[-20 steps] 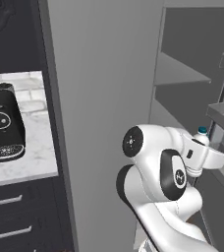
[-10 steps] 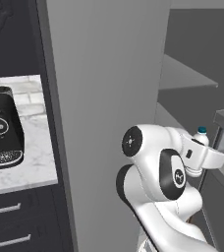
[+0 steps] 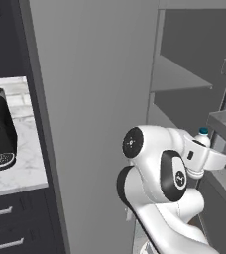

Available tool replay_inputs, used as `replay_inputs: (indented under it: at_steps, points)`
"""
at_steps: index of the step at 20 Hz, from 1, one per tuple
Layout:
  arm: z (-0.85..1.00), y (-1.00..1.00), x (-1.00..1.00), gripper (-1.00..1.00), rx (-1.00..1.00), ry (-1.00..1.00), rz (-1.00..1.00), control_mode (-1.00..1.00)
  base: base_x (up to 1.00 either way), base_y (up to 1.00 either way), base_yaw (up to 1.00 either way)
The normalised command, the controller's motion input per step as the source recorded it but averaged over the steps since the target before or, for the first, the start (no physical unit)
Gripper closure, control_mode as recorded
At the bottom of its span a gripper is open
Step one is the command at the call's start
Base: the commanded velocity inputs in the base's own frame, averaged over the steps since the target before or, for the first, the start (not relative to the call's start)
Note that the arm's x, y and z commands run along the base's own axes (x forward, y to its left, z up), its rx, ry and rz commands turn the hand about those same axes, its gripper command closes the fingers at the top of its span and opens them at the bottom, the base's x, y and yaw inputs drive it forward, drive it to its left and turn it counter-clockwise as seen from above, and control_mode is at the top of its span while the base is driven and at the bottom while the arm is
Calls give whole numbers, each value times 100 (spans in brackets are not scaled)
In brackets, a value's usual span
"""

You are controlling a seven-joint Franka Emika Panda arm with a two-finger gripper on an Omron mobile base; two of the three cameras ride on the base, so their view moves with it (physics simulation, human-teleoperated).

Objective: Take the bottled waters from the counter and place them in the freezer to freeze. Close the freezer door after placing the bottles.

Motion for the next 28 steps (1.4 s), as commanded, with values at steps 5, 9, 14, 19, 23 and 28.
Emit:
replay_inputs:
  at_steps: [5, 9, 14, 19, 23, 28]
  points:
    - [0, 0, 0, 100, 0, 0, 0, 100, 11, -41, 0]
    - [0, 0, 0, 100, 0, 0, 0, 100, 22, -21, 0]
    - [0, 0, 0, 100, 0, 0, 0, 100, 29, -23, 0]
    - [0, 0, 0, 100, 0, 0, 0, 100, 30, -35, 0]
    - [0, 0, 0, 100, 0, 0, 0, 100, 20, -18, 0]
    - [0, 0, 0, 100, 0, 0, 0, 100, 14, -2, 0]
